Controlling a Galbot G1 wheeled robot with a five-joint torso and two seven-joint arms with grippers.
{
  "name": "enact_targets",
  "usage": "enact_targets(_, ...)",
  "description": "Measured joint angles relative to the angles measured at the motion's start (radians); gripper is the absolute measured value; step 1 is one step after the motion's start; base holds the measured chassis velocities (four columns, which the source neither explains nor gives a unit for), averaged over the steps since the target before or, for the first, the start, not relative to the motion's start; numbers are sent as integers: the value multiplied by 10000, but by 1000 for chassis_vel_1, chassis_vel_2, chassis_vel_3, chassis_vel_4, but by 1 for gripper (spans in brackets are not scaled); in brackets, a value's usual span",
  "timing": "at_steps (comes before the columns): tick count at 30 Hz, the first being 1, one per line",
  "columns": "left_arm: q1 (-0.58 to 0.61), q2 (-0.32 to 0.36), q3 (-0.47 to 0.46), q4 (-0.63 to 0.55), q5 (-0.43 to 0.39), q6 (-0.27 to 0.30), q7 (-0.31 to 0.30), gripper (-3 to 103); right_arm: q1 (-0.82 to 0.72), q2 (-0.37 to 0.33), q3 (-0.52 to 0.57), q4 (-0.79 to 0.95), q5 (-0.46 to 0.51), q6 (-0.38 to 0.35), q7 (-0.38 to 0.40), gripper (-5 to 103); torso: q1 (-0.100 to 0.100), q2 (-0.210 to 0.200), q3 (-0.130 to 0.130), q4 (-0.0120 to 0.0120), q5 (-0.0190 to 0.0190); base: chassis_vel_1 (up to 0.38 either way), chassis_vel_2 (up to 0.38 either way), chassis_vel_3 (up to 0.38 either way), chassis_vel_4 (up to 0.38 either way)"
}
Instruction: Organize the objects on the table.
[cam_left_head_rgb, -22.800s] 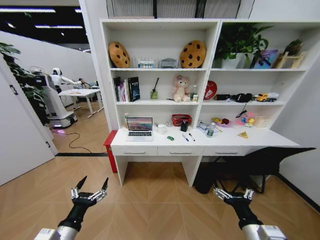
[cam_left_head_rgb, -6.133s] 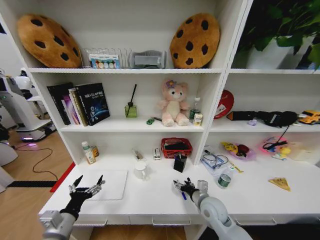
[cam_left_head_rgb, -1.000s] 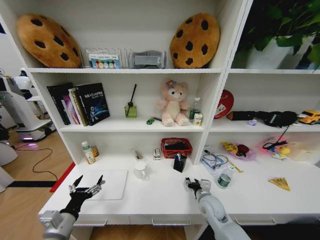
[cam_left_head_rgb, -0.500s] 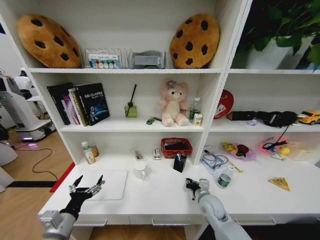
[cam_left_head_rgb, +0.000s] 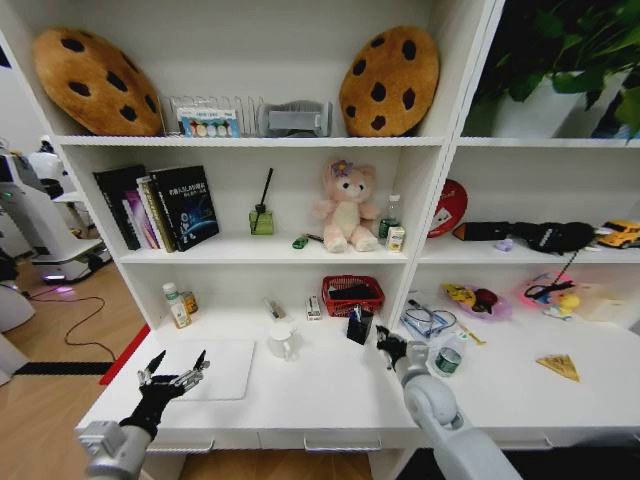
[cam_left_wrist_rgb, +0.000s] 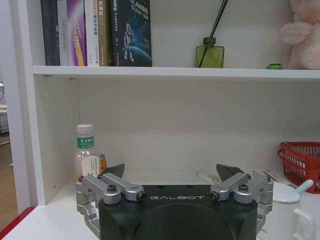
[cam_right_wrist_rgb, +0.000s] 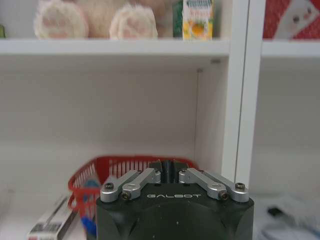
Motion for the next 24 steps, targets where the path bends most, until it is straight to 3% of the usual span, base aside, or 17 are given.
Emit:
enact_targets(5,0,0,-1,0,0,0,-1,100,1747,445,-706,-1977,-922,1535,-865,11,1,0,0,0,2,0,0,0,0)
enact_targets(13,0,0,0,0,0,0,0,100,3458,1535,-1331,-4589,-2058,3051,-1562,11,1,-1,0,3,-2,0,0,0,0)
enact_targets(24,0,0,0,0,0,0,0,100,3448,1787,-1394,-5114,-2225,3279,-1711,11,-1,-1,-1,-1,1,0,0,0,0)
